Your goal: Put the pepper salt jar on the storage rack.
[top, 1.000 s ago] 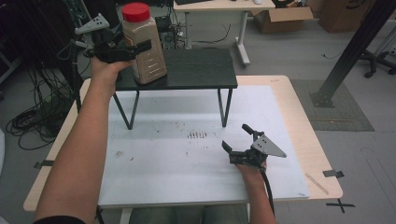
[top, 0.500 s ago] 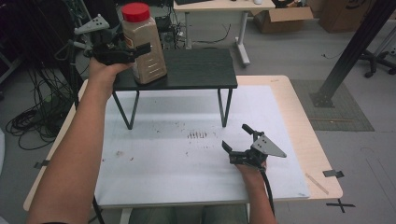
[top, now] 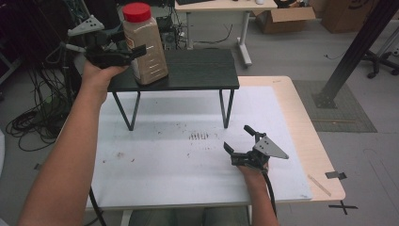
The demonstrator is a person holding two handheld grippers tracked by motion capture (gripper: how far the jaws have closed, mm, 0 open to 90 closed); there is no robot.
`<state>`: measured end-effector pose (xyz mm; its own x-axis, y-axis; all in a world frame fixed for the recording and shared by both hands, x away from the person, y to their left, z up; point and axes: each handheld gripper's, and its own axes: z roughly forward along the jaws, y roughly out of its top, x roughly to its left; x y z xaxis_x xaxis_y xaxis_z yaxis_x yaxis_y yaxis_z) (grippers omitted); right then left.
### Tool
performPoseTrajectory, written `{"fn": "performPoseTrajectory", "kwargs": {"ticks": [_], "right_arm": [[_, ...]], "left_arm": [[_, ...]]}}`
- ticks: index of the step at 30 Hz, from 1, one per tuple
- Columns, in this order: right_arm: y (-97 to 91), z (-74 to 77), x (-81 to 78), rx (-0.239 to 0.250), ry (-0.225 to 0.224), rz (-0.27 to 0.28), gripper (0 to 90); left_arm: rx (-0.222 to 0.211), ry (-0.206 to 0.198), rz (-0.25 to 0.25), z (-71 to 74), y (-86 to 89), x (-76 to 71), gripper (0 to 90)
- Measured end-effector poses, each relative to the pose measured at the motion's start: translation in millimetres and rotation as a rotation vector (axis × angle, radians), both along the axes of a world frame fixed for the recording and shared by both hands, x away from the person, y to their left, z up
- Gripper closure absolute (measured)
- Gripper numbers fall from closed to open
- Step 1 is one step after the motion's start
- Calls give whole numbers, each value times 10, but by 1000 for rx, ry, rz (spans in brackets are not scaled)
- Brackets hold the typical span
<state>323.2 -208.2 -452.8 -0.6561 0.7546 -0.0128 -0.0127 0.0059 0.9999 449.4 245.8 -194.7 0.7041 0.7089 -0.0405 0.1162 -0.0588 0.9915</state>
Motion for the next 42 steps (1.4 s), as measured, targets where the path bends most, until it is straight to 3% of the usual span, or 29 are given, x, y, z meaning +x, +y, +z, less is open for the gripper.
{"fn": "performPoseTrajectory", "kwargs": {"ticks": [7,17,32,36,42], "right_arm": [[-1,-1,1,2,0,0,0],[-2,-1,1,2,0,0,0],[-2,1,3,1,-3,0,0],[-1,0,2,1,-2,0,0],[0,0,2,2,0,0,0]], "left_arm": [[-16,0,4,-25,84,-83,2],[-68,-34,9,-111,207,-333,2],[-70,-50,-41,-195,147,-569,2],[-73,-61,-41,-247,158,-648,2],[-100,-53,-19,-473,225,-763,2]]}}
